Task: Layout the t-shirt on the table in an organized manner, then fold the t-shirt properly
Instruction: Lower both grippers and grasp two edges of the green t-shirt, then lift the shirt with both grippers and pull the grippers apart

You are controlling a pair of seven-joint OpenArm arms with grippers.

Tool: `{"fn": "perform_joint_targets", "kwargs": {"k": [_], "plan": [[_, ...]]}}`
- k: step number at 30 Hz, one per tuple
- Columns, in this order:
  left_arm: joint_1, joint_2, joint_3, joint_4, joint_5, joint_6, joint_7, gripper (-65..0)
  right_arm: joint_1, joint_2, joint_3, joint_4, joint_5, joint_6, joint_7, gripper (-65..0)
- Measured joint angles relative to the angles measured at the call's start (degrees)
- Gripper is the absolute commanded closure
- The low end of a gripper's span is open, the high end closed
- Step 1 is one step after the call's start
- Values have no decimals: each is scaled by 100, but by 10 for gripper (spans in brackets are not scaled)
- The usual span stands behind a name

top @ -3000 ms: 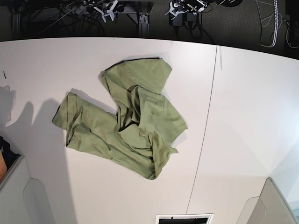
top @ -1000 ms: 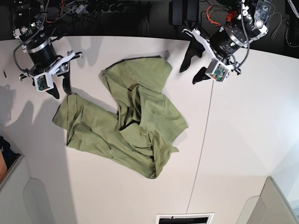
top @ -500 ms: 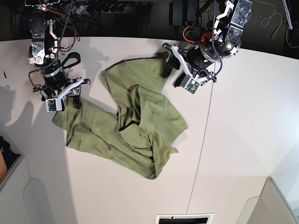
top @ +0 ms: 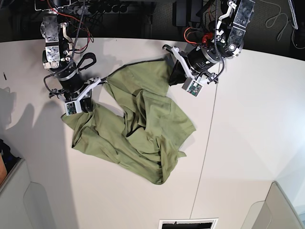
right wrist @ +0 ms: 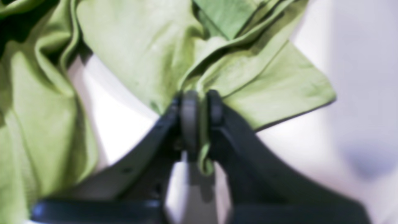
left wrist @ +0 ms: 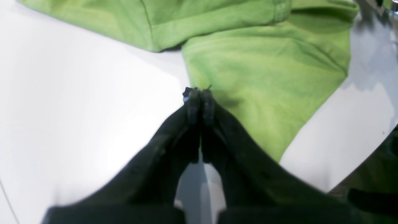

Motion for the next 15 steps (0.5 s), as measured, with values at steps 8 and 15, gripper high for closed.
{"fn": "perform_joint_targets", "kwargs": {"k": [8, 15], "plan": [[2, -17, -199, 0, 323, 59, 205, 0, -2, -15, 570, 48, -286, 4, -109, 0], [4, -153, -1222, 0, 286, 81, 306, 0, -15, 114, 1388, 238, 96, 90, -391, 0]]}}
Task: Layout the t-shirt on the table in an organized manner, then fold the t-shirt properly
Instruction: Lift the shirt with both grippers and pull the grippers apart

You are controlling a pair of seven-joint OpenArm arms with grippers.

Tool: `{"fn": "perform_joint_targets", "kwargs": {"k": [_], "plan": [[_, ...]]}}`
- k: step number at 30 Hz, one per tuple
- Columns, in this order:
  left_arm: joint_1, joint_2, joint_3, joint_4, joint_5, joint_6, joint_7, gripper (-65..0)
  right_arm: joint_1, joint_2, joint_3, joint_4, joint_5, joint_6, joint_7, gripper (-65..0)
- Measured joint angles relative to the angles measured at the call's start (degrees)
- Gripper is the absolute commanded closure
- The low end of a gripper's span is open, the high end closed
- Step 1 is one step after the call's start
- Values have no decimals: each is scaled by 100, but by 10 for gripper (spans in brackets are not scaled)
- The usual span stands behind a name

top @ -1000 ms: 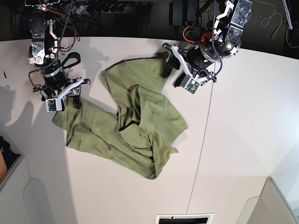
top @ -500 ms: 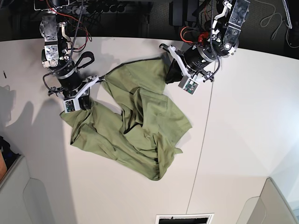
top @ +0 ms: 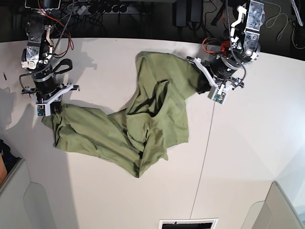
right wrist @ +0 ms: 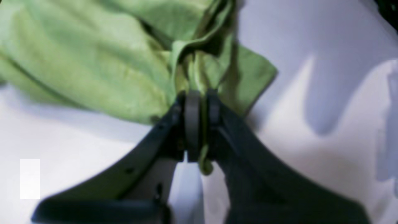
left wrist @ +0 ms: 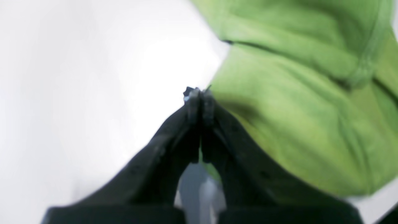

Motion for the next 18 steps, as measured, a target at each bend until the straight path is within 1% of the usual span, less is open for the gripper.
{"fn": "perform_joint_targets", "kwargs": {"k": [10, 13, 14, 15, 16, 17, 18], "plan": [[9, -1043, -1204, -33, -131, -66, -70, 0, -15, 372, 577, 0, 597, 184, -70, 0], [-2, -1397, -1604, -262, 13, 90, -90, 0, -13, 428, 809, 0, 691, 35, -70, 0], [-4, -1488, -1727, -313, 28, 92, -63, -41, -15, 457, 857, 0, 756, 31, -70, 0], [-7, -1545, -1805, -326, -85, 109, -33, -107, -15, 476, 879, 0, 848, 13, -70, 0], [-7, -1587, -1849, -326, -227, 90, -22, -167, -15, 474, 879, 0, 931, 13, -72, -63], [-7, -1609, -1869, -326, -367, 85, -2, -216, -13, 466, 876, 0, 1051, 15, -105, -150], [-11, -1613, -1867, -323, -511, 63, 46, -245, -13, 437, 859, 0, 1202, 20, -136, -230]]}}
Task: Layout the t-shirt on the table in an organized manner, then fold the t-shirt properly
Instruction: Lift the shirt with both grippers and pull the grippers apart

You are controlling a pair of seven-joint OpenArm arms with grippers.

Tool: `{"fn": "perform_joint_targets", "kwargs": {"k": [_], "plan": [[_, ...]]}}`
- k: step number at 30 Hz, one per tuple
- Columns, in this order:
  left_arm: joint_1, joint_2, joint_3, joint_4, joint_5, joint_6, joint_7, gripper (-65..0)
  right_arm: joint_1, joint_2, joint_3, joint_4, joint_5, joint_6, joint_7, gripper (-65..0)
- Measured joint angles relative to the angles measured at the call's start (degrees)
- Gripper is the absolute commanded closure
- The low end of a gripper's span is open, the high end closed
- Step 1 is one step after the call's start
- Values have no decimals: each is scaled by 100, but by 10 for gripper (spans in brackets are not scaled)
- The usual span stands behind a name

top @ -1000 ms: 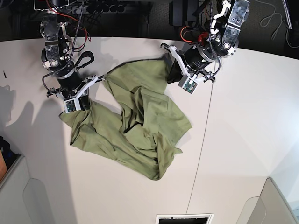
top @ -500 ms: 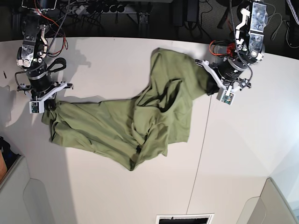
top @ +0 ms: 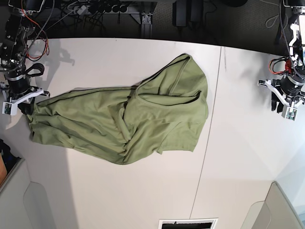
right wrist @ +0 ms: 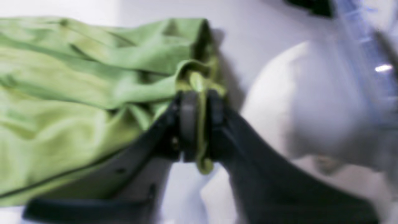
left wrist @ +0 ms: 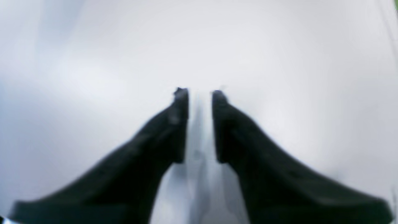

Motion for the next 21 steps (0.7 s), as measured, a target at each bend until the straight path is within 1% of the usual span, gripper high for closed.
{"fn": "perform_joint_targets", "kwargs": {"k": [1, 2, 3, 6, 7, 8, 9, 12, 14, 16, 18, 21], "plan": [[-9, -2, 0, 11, -195, -68, 63, -249, -2, -17, -13, 0, 114, 2, -39, -296], [-4, -15, 0, 42, -382, -240, 170, -249, -2, -31, -20, 0, 151, 7, -118, -339], [-2, -28, -2, 83, -645, -474, 323, -249, -4, -28, -20, 0, 164, 17, -146, -352], [11, -22, 7, 334, -1759, -1261, 732, -249, 2, -66, -17, 0, 170, 26, -138, -352], [9, 22, 9, 509, -2002, -1513, 796, -249, 11, -111, -15, 0, 192, 114, -140, -352], [4, 92, 9, 719, -2203, -1681, 791, -249, 7, -146, -15, 0, 260, 216, -142, -352], [-9, 177, 11, 938, -2271, -1773, 756, -250, -2, -192, -13, 0, 289, 304, -142, -352], [-7, 323, 258, 1541, -2293, -1766, 802, -259, -2, -345, -13, 0, 348, 557, -186, -352], [-22, 420, 673, 1899, -2153, -1757, 752, -261, -2, -442, -13, 0, 455, 807, -184, -352], [-52, 555, 1241, 2063, -1814, -1742, 640, -261, -2, -546, -13, 0, 538, 997, -184, -352], [-59, 706, 1845, 2046, -1250, -1460, 496, -260, -4, -640, -13, 39, 535, 1069, -186, -352], [-98, 914, 2570, 1851, -20, -1049, 160, -260, -2, -678, -13, 131, 540, 1185, -205, -352]]}}
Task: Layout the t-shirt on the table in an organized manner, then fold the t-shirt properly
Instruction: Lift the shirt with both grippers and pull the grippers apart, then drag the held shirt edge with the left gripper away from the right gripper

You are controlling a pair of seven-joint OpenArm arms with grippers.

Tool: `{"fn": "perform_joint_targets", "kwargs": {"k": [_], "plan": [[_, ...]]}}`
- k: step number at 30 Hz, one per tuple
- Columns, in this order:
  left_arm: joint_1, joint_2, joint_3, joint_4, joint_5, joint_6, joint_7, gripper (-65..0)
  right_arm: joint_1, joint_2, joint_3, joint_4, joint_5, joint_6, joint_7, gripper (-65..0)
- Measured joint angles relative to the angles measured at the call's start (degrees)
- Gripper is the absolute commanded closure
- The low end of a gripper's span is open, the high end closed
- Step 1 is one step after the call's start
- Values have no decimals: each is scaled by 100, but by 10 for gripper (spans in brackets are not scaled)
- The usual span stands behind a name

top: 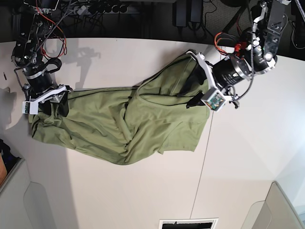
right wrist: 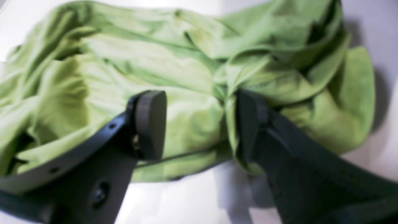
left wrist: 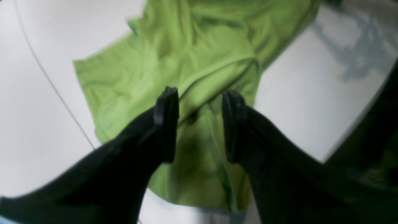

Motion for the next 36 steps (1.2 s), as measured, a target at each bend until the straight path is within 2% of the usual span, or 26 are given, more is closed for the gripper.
{"fn": "perform_joint_targets", "kwargs": {"k": [4, 7, 13, 16, 17, 20, 21, 24, 27, 28, 31, 36], "plan": [[-365, 107, 614, -608, 1298, 643, -240, -260, 0, 0, 0, 168, 2, 46, -70, -352], [-739, 98, 758, -1106, 1674, 898, -310, -260, 2, 2, 7, 205, 11, 44, -138, -352], [-1117, 76, 1080, -1770, 1921, 890, -413, -260, 0, 2, 7, 205, 11, 46, -236, -352], [-1130, 74, 1272, -1770, 1961, 603, -411, -251, 0, 2, -2, 168, 11, 46, -236, -352], [-1119, 76, 1360, -1770, 1952, 599, -413, -223, 0, 2, -28, 120, 9, 46, -236, -351], [-1106, 90, 1440, -1770, 1954, 767, -420, -44, 0, 2, -129, -33, -9, 46, -236, -347], [-1108, 90, 1440, -1770, 2052, 920, -431, -2, 0, 2, -164, -83, -35, 46, -236, -327], [-1158, 90, 1429, -1768, 2378, 1432, -431, 0, 0, 2, -214, -227, -164, 44, -234, -196], [-1248, 85, 1298, -1714, 2658, 1707, -332, 0, -2, 0, -216, -385, -332, 44, -236, -33], [-1298, 76, 1244, -1670, 2684, 1749, -291, 0, -2, 0, -216, -409, -365, 44, -236, 0], [-1421, -24, 1062, -1467, 2680, 1853, -258, 0, -2, 2, -214, -411, -424, 46, -234, 0], [-1899, -520, 874, -1388, 2841, 1867, -251, 0, -4, 107, -214, -411, -485, 81, -238, 0]]}}
